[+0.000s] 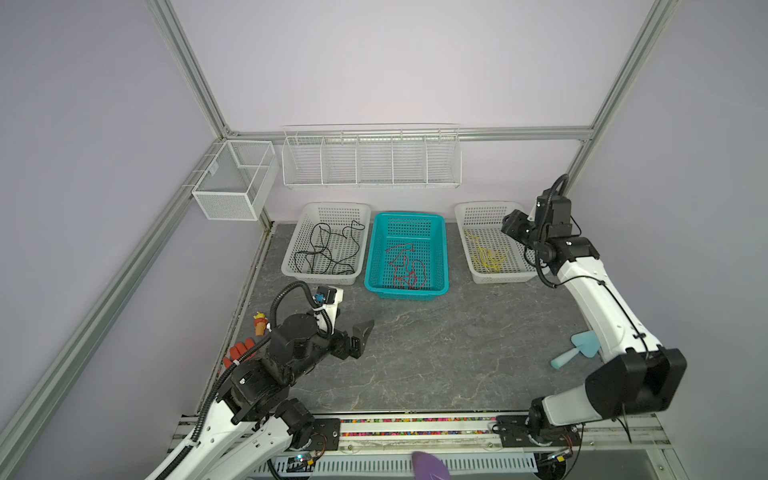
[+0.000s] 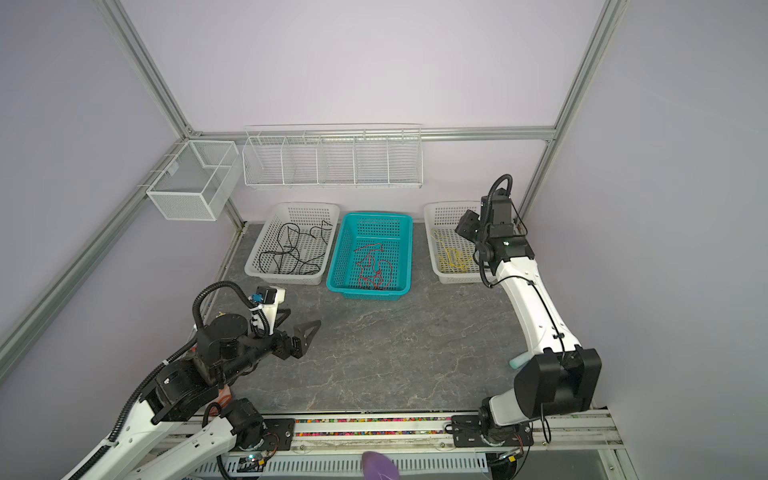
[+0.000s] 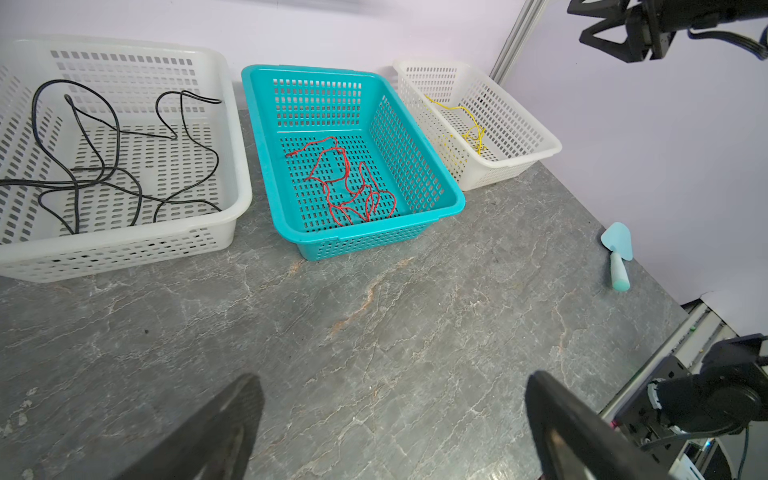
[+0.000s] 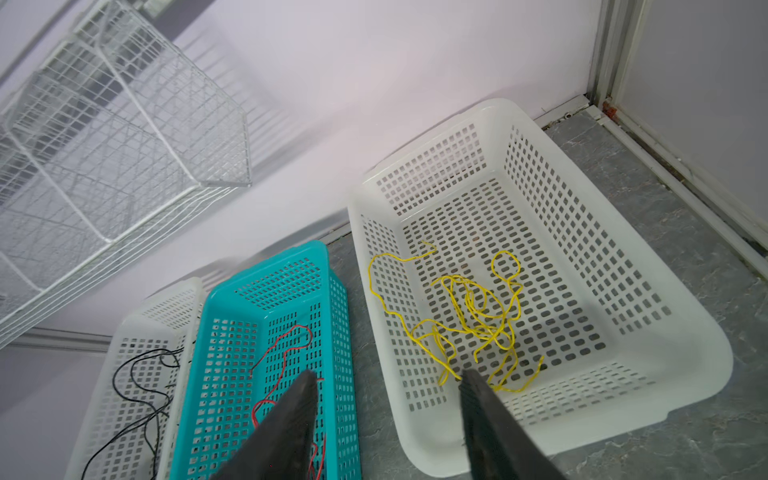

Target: Untangle the cables

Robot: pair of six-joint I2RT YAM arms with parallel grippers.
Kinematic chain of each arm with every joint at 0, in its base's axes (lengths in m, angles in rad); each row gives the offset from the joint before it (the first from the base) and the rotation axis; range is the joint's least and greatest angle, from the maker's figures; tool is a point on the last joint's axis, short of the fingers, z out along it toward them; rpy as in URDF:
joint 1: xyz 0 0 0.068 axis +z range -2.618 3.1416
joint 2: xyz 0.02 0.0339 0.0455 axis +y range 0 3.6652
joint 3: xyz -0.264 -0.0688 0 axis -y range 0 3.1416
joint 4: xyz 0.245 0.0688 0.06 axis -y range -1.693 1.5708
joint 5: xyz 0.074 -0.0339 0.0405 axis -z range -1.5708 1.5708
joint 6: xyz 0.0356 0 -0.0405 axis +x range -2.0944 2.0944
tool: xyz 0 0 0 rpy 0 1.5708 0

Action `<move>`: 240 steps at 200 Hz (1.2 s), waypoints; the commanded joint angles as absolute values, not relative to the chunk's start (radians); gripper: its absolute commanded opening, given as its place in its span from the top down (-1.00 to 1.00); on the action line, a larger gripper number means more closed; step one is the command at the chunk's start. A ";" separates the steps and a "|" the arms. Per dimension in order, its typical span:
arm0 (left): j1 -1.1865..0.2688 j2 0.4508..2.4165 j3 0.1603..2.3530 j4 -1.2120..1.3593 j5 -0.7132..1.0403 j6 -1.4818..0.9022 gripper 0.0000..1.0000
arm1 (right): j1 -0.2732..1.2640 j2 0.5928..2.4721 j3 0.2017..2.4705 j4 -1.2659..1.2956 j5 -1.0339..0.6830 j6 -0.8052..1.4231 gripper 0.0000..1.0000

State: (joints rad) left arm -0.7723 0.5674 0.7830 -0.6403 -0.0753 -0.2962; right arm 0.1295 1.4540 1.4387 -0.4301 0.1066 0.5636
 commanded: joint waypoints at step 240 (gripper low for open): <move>-0.406 0.748 0.435 -0.018 -0.727 -0.214 -0.99 | 0.109 0.885 0.526 0.047 0.525 0.170 -0.78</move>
